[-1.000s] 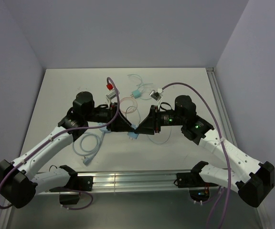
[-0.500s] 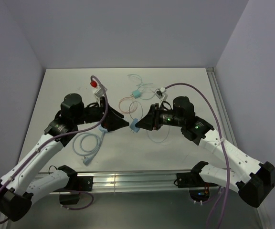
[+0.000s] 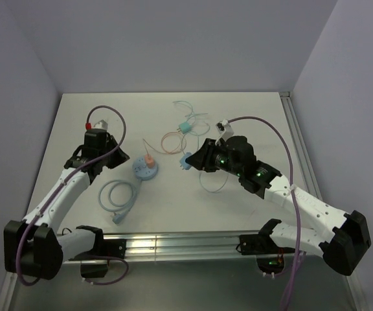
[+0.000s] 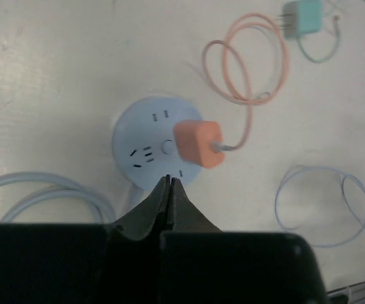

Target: Insert the plug

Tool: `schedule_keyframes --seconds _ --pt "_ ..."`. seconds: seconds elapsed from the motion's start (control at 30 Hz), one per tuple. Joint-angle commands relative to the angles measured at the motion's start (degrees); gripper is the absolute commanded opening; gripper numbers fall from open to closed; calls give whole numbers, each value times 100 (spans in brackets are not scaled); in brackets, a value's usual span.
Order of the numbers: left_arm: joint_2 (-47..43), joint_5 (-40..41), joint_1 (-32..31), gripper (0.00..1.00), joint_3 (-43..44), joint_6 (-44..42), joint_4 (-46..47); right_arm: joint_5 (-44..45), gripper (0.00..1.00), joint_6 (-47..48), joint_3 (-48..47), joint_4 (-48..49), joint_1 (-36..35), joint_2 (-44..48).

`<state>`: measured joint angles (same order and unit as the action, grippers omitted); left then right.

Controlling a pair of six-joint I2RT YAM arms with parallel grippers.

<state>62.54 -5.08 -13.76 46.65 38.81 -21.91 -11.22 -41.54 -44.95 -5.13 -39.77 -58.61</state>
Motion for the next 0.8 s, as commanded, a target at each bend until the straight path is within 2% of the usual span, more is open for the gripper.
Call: schedule_keyframes --seconds 0.0,0.17,0.3,0.57,0.77 --pt "440 227 286 0 -25 355 485 437 0 -109 -111 477 -180 -220" --pt "1162 87 400 0 45 531 1030 910 0 -231 -58 486 -514 -414" --pt "1593 42 541 0 -86 838 1119 1604 0 -381 161 1135 -874 -615" --pt "1269 297 445 0 -1026 1225 1435 1667 0 -478 92 1550 -962 -1301" --pt "1261 104 251 0 -1439 1261 1637 1588 0 -566 -426 1549 -962 -2337"
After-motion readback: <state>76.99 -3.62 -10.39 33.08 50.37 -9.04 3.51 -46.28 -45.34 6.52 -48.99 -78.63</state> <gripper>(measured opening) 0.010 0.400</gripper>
